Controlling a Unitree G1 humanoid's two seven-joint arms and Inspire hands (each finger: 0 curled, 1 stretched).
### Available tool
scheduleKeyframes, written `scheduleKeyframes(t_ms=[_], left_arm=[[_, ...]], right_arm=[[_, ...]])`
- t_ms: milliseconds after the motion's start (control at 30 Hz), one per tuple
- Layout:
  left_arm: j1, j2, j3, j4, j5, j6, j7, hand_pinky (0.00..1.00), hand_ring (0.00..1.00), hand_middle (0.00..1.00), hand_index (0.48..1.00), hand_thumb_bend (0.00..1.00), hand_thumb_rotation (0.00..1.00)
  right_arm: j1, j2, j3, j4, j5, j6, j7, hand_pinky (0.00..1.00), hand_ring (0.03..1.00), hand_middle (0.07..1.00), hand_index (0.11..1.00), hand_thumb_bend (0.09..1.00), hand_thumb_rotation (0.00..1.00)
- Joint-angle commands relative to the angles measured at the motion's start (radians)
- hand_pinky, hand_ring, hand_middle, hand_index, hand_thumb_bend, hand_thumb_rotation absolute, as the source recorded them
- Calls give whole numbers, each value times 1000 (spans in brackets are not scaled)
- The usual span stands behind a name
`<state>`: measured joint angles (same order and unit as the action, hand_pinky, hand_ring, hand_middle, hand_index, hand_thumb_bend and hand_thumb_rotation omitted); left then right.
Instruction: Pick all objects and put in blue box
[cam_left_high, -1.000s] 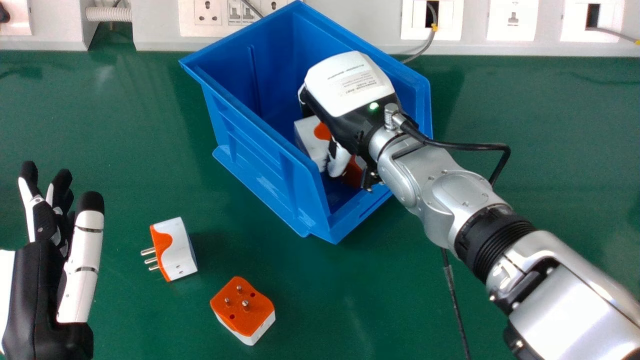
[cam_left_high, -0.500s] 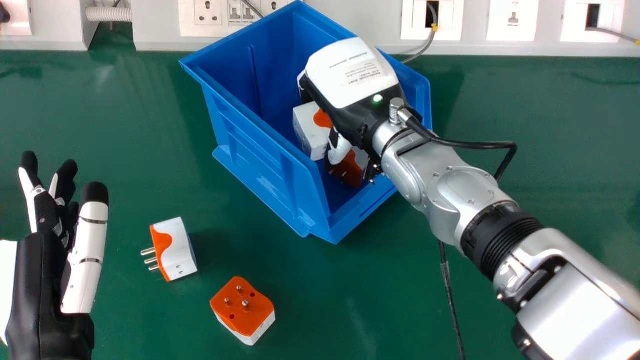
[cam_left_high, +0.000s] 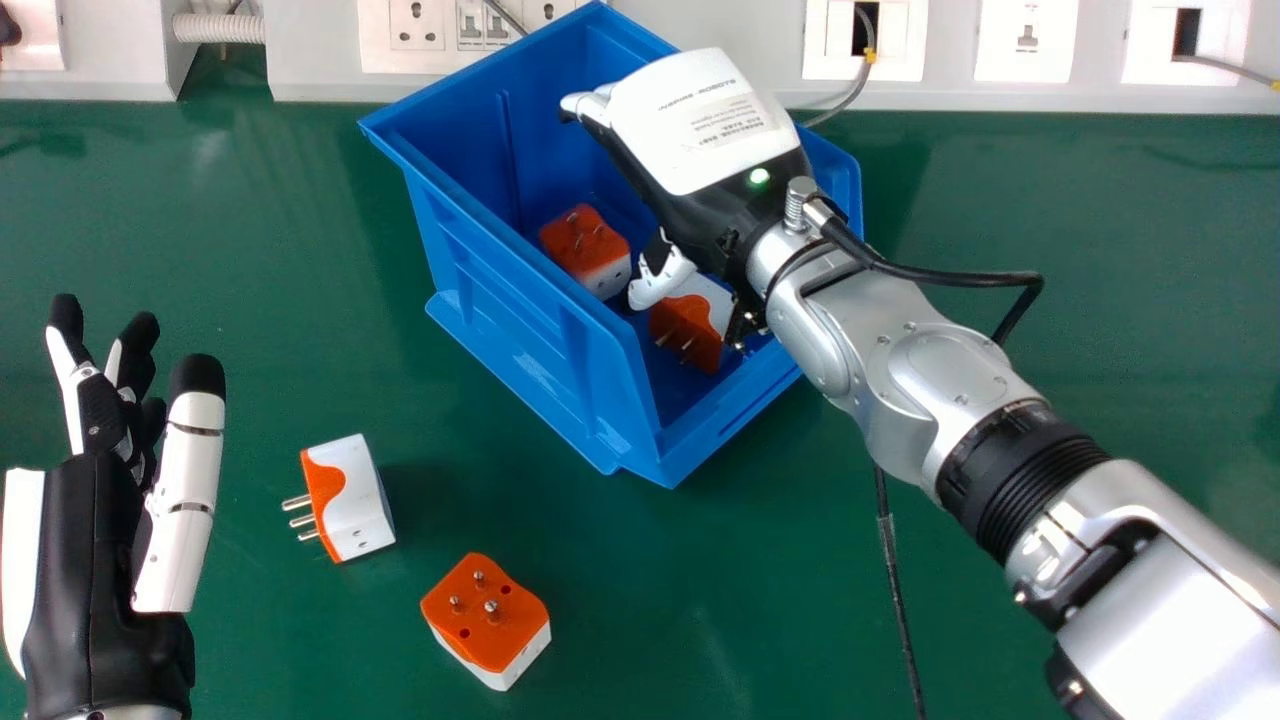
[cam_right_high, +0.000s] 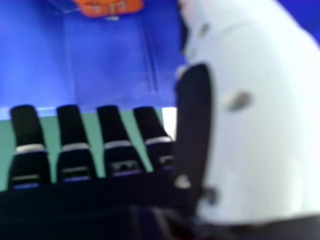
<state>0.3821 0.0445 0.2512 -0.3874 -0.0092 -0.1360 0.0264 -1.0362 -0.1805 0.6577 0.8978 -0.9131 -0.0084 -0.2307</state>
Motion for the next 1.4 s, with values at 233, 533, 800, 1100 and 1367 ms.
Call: scheduleKeyframes(t_ms=[233,533,800,1100,1367], left_arm=[[-20,2,2,-34,-6,9,4,1000,1000,971,967,458,820],[-30,3,-9,-34,12,2,5,983,986,965,970,468,813],[-35,2,-18,-30,10,-9,-1,1000,986,963,968,429,827],[-37,10,-17,13,1,-45,-14,1000,1000,978,985,456,798],[-24,12,-10,44,-8,-84,-25,1000,1000,988,996,468,812]], right_arm=[[130,-103,-92,-242,33,-32,-52,686,814,847,847,585,279],[437,-242,-221,-634,42,-42,-61,669,798,835,830,504,300],[771,-292,-378,-955,105,-105,-91,624,775,827,815,513,266],[1071,-341,-481,-1091,136,-286,-135,635,784,833,828,492,423],[1260,-359,-491,-1150,172,-483,-117,634,786,851,846,462,494]])
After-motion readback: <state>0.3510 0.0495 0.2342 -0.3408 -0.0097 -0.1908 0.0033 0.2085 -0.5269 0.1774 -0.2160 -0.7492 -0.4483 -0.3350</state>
